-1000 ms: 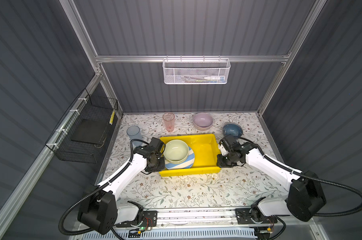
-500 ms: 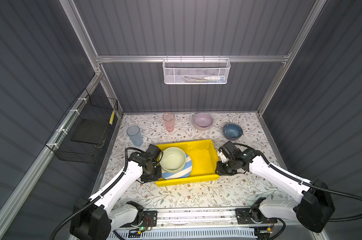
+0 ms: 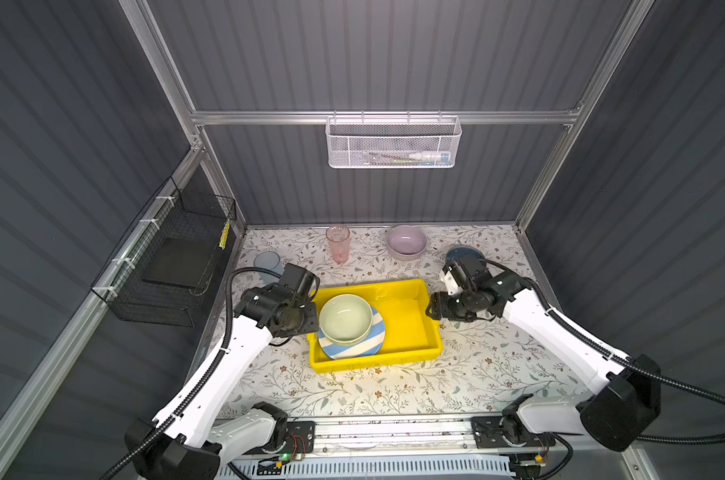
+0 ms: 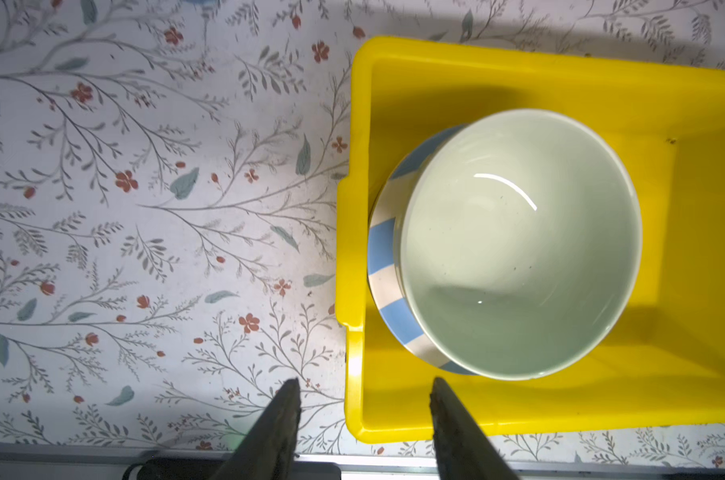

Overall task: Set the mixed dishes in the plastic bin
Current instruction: 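Release the bin and move the right gripper to the lilac bowl's rim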

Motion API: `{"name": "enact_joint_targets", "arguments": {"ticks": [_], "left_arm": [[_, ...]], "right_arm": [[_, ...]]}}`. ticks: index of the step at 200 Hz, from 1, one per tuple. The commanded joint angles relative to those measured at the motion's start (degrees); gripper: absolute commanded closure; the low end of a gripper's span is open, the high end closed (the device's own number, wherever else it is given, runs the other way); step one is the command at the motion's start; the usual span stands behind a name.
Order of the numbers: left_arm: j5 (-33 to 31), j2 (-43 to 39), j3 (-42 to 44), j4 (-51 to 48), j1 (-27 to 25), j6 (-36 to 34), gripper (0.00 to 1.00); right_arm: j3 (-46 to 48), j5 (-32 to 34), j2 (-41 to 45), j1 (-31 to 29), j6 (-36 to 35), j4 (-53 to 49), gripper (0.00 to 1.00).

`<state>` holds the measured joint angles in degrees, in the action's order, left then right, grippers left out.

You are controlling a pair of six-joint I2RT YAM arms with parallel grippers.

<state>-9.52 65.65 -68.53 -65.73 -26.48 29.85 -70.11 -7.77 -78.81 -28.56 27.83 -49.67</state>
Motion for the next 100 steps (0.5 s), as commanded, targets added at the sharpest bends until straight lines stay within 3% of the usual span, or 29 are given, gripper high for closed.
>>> {"name": "enact_joint_targets", "arguments": {"ticks": [1, 44, 100], "left_arm": [[-3.4, 2.2, -2.7, 0.0, 0.4, -3.4, 0.43], [-3.9, 2.5, -4.3, 8.3, 0.9, -10.6, 0.17], [-3.0, 3.5, -3.9, 18.4, 3.4, -17.1, 0.13]], "right_arm": [[-5.4, 2.3, -4.1, 2.5, -3.4, 0.3, 0.24], [-16.0, -0.1, -13.5, 7.6, -4.3, 8.5, 0.19], [-33.7, 2.3, -31.8, 11.3, -5.0, 10.1, 0.24]]}}
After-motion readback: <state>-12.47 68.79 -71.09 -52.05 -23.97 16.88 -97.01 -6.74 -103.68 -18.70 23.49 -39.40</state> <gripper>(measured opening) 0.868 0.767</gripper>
